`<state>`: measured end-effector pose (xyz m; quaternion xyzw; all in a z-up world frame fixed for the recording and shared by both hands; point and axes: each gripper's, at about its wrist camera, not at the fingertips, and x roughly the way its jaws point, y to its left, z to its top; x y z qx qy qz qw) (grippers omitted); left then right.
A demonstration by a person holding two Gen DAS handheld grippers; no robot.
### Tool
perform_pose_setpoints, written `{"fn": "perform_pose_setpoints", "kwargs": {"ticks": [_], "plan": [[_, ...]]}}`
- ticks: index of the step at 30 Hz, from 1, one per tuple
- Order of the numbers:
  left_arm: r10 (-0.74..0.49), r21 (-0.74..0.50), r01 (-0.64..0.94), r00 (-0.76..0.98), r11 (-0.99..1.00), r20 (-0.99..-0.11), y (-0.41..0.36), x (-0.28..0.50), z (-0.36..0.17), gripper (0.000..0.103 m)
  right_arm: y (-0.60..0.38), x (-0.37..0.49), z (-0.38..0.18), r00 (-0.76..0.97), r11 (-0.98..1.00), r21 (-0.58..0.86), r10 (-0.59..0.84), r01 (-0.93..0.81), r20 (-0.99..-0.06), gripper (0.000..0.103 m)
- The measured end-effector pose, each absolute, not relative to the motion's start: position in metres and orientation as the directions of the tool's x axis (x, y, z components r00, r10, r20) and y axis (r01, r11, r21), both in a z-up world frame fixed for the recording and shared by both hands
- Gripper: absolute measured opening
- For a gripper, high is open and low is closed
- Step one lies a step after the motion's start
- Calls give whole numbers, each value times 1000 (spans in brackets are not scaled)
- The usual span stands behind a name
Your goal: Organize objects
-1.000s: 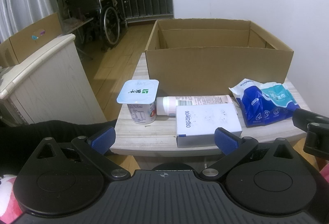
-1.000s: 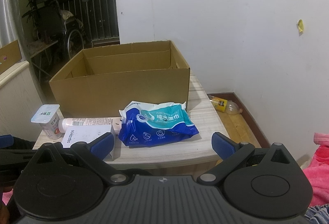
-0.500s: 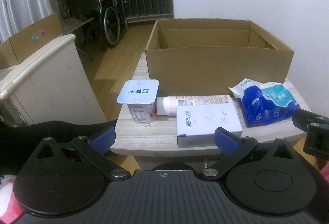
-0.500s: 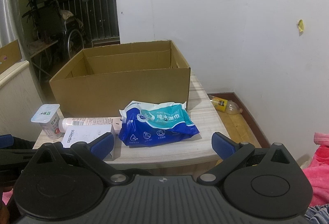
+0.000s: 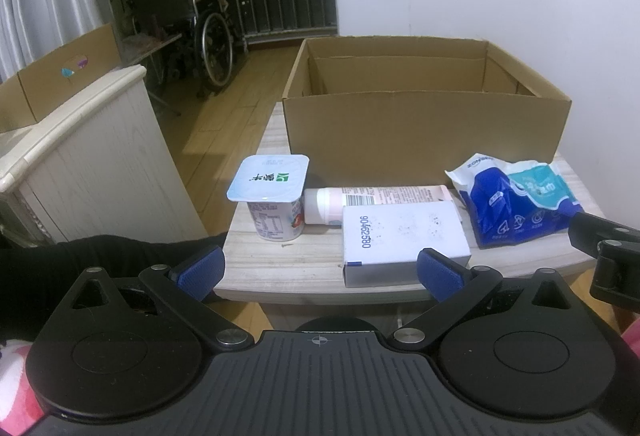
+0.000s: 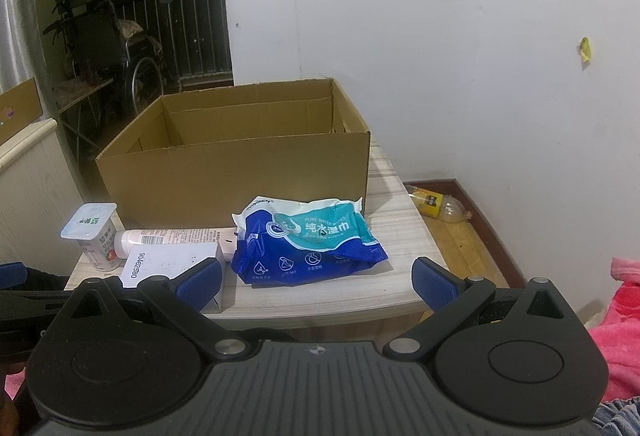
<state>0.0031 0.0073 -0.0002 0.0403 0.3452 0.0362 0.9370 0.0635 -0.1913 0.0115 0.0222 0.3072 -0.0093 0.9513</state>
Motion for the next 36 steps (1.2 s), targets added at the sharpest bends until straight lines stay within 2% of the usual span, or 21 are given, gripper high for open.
{"fn": "perform_pose_setpoints", "kwargs": {"ticks": [36], "plan": [[94, 105, -34, 759, 994, -644, 5, 5, -2, 103, -192, 65, 11, 808, 999, 33, -6, 31, -589, 103]]}}
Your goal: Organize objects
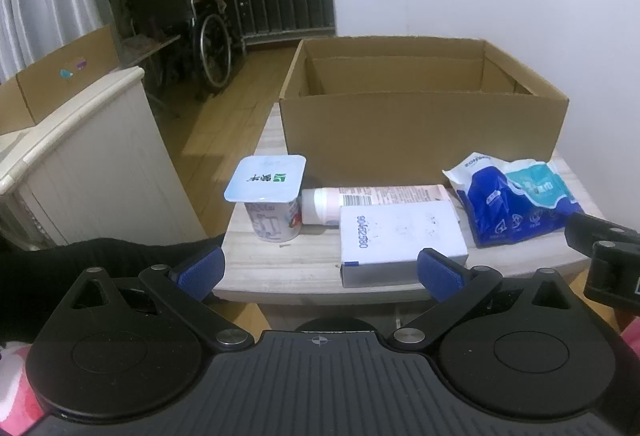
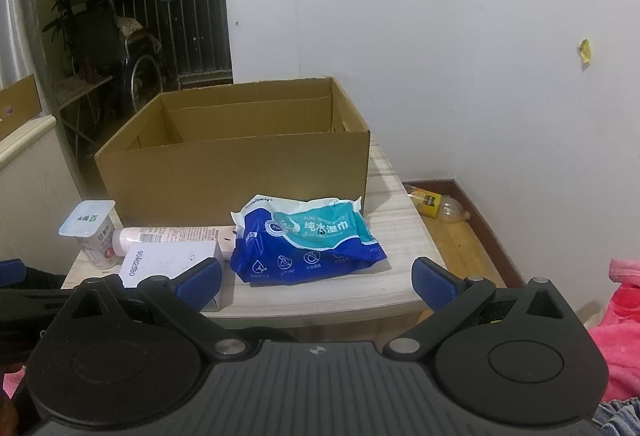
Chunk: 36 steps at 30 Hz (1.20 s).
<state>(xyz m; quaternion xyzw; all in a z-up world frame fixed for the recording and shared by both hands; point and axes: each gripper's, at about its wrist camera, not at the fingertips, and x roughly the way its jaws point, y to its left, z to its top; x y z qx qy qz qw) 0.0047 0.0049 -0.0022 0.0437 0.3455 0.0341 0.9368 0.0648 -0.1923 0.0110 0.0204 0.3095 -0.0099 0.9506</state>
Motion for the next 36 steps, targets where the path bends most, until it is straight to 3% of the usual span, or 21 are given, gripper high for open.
{"fn": "perform_pose_setpoints", "kwargs": {"ticks": [30, 36], "plan": [[94, 114, -23, 737, 993, -669, 3, 7, -6, 103, -195, 67, 7, 793, 997, 66, 14, 34, -609, 102], [85, 118, -4, 716, 993, -693, 1, 14, -10, 98, -186, 74, 6, 777, 998, 53, 46, -17, -628, 99]]}}
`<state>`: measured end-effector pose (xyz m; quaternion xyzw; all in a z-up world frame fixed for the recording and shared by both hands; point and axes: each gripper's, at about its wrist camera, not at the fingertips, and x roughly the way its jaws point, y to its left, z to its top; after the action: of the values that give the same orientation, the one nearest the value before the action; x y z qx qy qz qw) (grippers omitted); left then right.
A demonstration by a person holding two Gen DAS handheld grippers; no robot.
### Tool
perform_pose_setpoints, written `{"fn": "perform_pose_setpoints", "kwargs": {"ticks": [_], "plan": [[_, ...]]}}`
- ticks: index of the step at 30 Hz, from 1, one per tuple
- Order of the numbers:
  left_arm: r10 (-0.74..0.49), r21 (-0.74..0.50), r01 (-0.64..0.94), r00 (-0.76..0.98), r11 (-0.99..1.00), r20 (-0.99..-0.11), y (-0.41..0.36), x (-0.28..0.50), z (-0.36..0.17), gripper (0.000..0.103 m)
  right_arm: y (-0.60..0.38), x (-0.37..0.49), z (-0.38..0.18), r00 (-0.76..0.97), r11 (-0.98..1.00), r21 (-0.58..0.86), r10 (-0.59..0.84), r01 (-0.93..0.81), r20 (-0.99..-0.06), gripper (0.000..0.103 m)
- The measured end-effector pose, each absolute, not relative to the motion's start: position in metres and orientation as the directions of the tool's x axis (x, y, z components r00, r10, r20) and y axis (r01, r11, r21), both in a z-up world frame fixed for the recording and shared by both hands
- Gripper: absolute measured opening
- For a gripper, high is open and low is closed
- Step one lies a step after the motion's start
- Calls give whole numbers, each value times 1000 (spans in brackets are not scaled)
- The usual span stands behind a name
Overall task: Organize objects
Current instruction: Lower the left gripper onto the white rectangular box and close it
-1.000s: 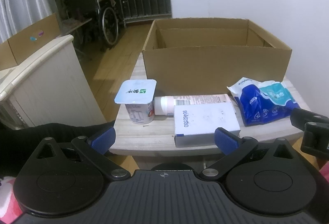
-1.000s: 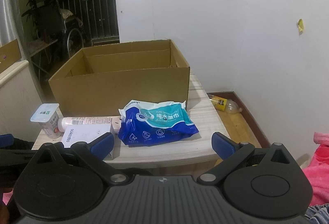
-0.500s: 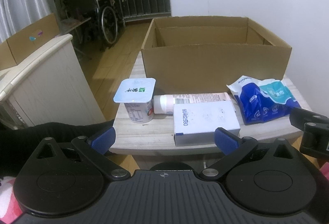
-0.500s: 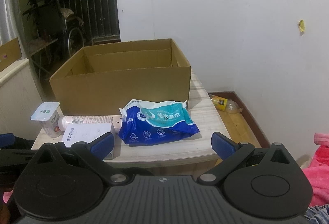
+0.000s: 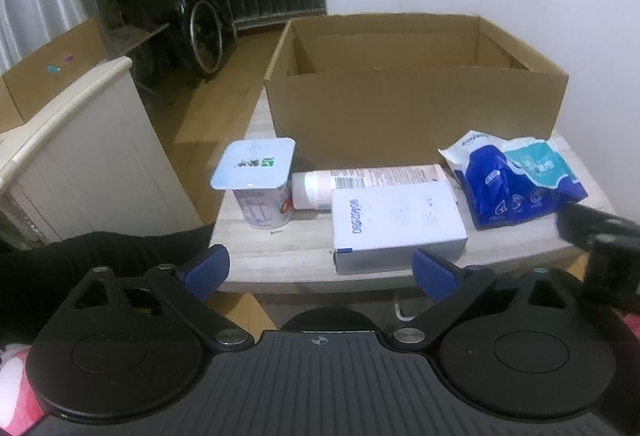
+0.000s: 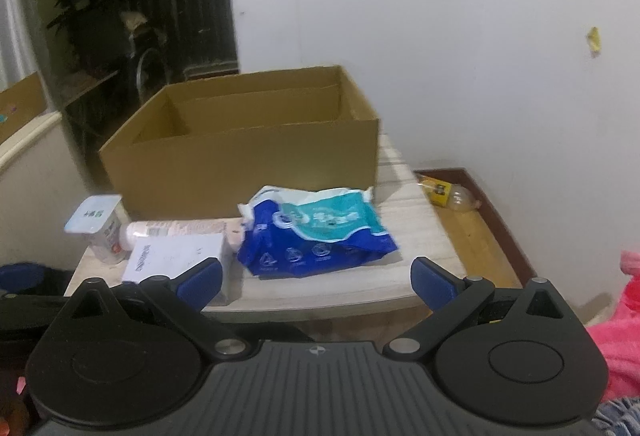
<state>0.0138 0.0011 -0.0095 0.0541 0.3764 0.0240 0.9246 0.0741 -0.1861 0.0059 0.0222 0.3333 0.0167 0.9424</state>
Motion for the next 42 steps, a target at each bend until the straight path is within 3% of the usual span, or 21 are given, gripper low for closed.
{"fn": "perform_pose_setpoints", "kwargs": {"ticks": [2, 8, 11, 18, 23, 29, 34, 42], "plan": [[73, 102, 0, 701, 995, -709, 3, 18, -12, 92, -184, 79, 5, 764, 997, 69, 66, -28, -642, 96], [-3, -28, -26, 672, 999, -740, 21, 24, -16, 88, -193, 100, -6, 702, 978, 206, 159, -18, -694, 91], [-96, -144, -24, 638, 989, -764, 32, 35, -21, 84, -197, 112, -14, 662, 958, 288, 219, -4, -716, 88], [-209, -299, -47, 614, 953, -761, 43, 57, -31, 78, -197, 137, -32, 610, 898, 440, 336, 23, -717, 72], [-238, -372, -117, 588, 921, -773, 53, 72, -43, 64, -194, 156, -48, 562, 858, 511, 402, 45, -723, 63], [-350, -505, -147, 558, 851, -753, 69, 79, -58, 63, -189, 167, -60, 493, 818, 573, 480, 46, -726, 50], [-375, -531, -141, 559, 835, -739, 72, 80, -59, 61, -189, 170, -63, 479, 790, 612, 525, 33, -703, 42], [-411, -546, -112, 539, 830, -735, 75, 83, -59, 56, -199, 171, -66, 467, 767, 640, 550, 46, -692, 42]]}}
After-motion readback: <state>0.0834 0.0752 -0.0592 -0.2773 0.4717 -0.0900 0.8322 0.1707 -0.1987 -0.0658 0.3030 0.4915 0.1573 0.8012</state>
